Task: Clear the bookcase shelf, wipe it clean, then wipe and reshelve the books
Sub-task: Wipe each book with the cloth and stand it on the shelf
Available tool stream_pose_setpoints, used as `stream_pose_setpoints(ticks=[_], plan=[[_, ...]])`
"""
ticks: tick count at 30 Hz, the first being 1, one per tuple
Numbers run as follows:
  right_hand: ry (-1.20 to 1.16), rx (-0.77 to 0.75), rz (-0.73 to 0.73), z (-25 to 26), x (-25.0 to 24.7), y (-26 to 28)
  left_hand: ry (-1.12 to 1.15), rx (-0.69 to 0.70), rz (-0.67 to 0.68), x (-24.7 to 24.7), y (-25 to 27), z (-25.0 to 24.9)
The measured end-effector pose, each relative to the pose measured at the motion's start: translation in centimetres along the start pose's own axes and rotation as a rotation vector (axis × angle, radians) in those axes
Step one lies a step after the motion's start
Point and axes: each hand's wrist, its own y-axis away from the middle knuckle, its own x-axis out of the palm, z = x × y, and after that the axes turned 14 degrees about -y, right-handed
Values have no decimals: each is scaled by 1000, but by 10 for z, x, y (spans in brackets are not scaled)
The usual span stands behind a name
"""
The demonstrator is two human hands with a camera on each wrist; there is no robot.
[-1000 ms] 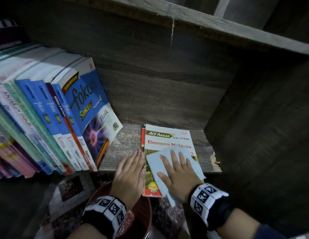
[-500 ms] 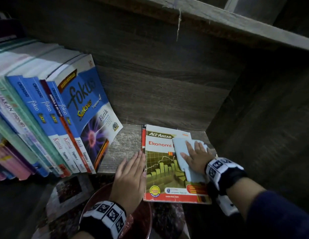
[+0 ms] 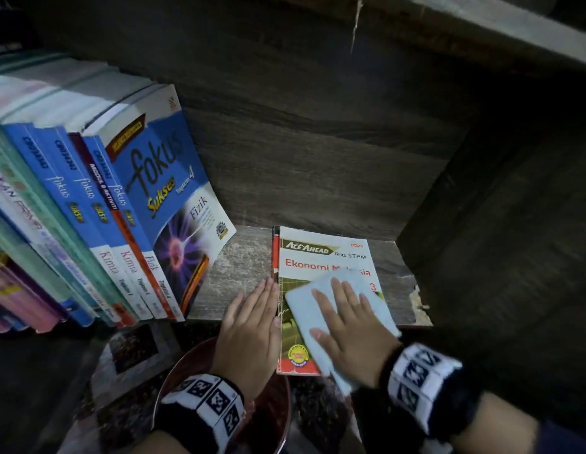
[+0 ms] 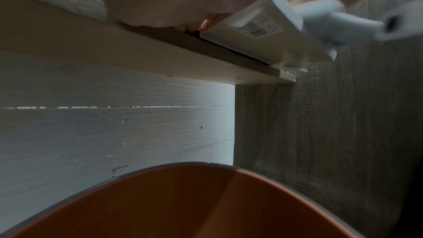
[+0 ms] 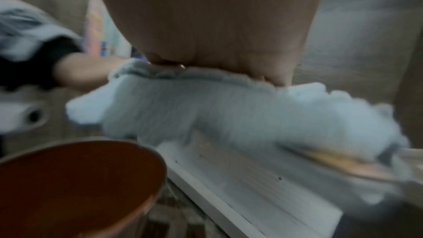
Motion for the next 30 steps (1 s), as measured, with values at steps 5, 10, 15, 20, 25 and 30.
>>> stream_pose_setpoints(ticks=[5,10,15,20,25,30], plan=[[-15,110,-81,-37,8,36,5,17,1,0,1,1],[-497,193,-280,-66,-20,23,22,4,-17,-1,1,0],[-806,302,-601,-78,-40,-7,-24,-8,55,1,-1,1],[-288,329,-304,-110,-39,-44,-12,-5,82,0,-1,2],[-141,405,-142,-129,-20,-55,-9,3,102,-3,-4,1],[29,454,-261,-113,-29,-49,0,-2,104,-4,-3,1]])
